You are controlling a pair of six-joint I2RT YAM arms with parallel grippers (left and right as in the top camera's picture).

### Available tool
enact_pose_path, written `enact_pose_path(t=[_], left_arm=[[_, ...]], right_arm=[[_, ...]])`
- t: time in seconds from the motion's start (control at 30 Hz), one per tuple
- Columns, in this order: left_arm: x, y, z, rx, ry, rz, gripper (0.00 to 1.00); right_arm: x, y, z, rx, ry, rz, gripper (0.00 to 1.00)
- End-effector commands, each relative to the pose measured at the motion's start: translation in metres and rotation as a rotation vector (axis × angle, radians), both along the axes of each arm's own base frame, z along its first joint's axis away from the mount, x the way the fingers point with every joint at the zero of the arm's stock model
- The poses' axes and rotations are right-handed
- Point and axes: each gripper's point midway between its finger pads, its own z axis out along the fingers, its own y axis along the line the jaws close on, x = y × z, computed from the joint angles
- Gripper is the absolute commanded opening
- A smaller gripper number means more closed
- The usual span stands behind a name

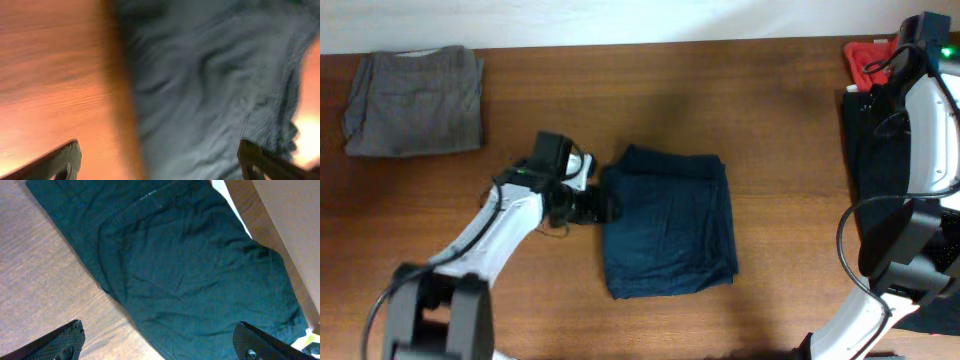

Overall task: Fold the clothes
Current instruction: 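Grasp the left edge of the folded shorts with the left gripper, then carry the folded shorts to the grey garment at far left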

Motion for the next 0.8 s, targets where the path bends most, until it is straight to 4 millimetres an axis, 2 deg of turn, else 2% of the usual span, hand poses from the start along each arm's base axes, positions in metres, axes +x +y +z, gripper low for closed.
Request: enact_pose_path(t=[0.0,0.03,0.1,0.13,0.17,0.2,0.23,0.27,0.3,0.33,0.37,0.4,0.43,0.5,0.6,0.67,0.73,0.77], left_arm=[[-0.033,-0.027,-0.029,-0.198,0.129,-0.108,0.99],[-0.040,-0.025,-0.043,-0.190,0.178,-0.103,1.00],[-0.046,-0.030,-0.054,-0.215,0.224,-0.109,0.99],[-0.046,-0.032,-0.057,-0.215,0.226,-0.116,0.92],[-0.045,-0.036,-0.060,-0.207,0.211,-0.132,0.76],[-0.040,-0.033,-0.064,-0.169,0.185,-0.132,0.41],[-0.034,-0.022,-0.072,-0.088,0.186,-0.072,0.20],[-0.030,-0.013,-0.077,-0.033,0.188,-0.022,0.13],[-0.023,-0.004,-0.079,0.010,0.171,0.001,0.11],[-0.014,0.006,-0.081,0.061,0.143,0.023,0.05],[0.000,0.017,-0.080,0.128,0.099,0.045,0.01],[0.019,0.031,-0.075,0.200,0.046,0.076,0.01],[0.044,0.046,-0.066,0.266,-0.029,0.100,0.01],[0.091,0.058,-0.038,0.345,-0.231,-0.023,0.01],[0.147,0.114,0.000,0.580,-0.420,0.041,0.01],[0.169,0.137,0.016,0.628,-0.515,0.029,0.01],[0.191,0.173,0.035,0.665,-0.607,0.139,0.01],[0.197,0.183,0.040,0.673,-0.632,0.163,0.01]], right_arm=[[0.000,-0.004,0.009,-0.021,-0.021,-0.016,0.98],[0.000,-0.004,0.009,-0.021,-0.021,-0.016,0.98],[0.000,-0.004,0.009,-0.021,-0.021,-0.016,0.98],[0.000,-0.004,0.009,-0.021,-0.021,-0.016,0.98],[0.000,-0.004,0.009,-0.021,-0.021,-0.016,0.98],[0.000,-0.004,0.009,-0.021,-0.021,-0.016,0.99],[0.000,-0.004,0.009,-0.021,-0.021,-0.016,0.98],[0.000,-0.004,0.009,-0.021,-0.021,-0.016,0.98],[0.000,-0.004,0.009,-0.021,-0.021,-0.016,0.98],[0.000,-0.004,0.009,-0.021,-0.021,-0.016,0.98],[0.000,-0.004,0.009,-0.021,-0.021,-0.016,0.98],[0.000,-0.004,0.009,-0.021,-0.021,-0.016,0.98],[0.000,-0.004,0.009,-0.021,-0.021,-0.016,0.98],[0.000,-0.004,0.009,-0.021,-0.021,-0.016,0.98],[0.000,-0.004,0.009,-0.021,-0.021,-0.016,0.98],[0.000,-0.004,0.009,-0.021,-0.021,-0.016,0.98],[0.000,-0.004,0.009,-0.021,-0.021,-0.016,0.98],[0.000,-0.004,0.009,-0.021,-0.021,-0.016,0.98]])
